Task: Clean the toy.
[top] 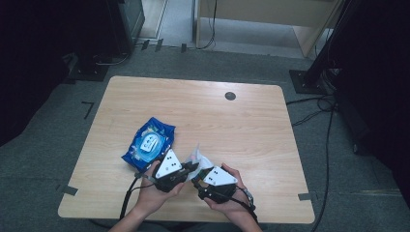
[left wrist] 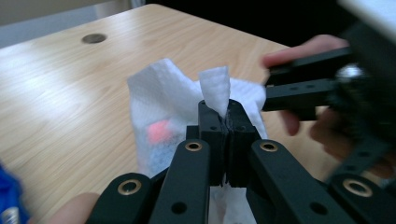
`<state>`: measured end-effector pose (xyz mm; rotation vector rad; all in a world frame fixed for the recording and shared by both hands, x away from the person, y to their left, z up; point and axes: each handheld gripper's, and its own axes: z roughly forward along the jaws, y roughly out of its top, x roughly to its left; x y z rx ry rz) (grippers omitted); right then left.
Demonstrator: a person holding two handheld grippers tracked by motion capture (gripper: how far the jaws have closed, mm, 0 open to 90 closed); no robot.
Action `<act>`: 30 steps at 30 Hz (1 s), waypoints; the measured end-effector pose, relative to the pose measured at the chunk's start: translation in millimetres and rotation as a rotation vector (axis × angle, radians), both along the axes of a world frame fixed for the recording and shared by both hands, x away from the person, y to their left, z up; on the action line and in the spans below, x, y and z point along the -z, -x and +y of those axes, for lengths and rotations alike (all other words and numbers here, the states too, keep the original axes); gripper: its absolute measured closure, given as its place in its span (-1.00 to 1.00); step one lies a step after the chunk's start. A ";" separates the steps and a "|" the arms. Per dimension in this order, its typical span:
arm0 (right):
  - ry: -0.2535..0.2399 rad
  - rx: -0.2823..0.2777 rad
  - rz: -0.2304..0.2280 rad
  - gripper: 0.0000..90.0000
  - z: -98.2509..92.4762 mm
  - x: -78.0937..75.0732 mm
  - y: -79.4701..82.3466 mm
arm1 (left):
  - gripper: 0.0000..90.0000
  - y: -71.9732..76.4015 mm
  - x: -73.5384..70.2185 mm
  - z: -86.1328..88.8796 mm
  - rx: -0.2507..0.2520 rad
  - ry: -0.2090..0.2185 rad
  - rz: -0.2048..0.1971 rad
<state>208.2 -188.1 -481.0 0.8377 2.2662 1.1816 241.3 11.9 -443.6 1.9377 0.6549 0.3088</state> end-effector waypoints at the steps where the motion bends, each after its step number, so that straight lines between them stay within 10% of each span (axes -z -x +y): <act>1: -0.001 0.000 -0.002 -0.21 -0.3 -0.5 1.0 | 0.98 -2.9 1.4 3.0 -0.020 -0.004 0.007; 13: -0.083 0.070 -0.029 -0.21 -16.8 -9.2 -1.6 | 0.98 -26.3 18.5 31.6 -0.148 0.010 0.088; 30: -0.098 0.104 -0.040 -0.22 -27.4 -10.0 -3.1 | 0.86 -23.3 36.7 22.8 -0.108 0.003 0.155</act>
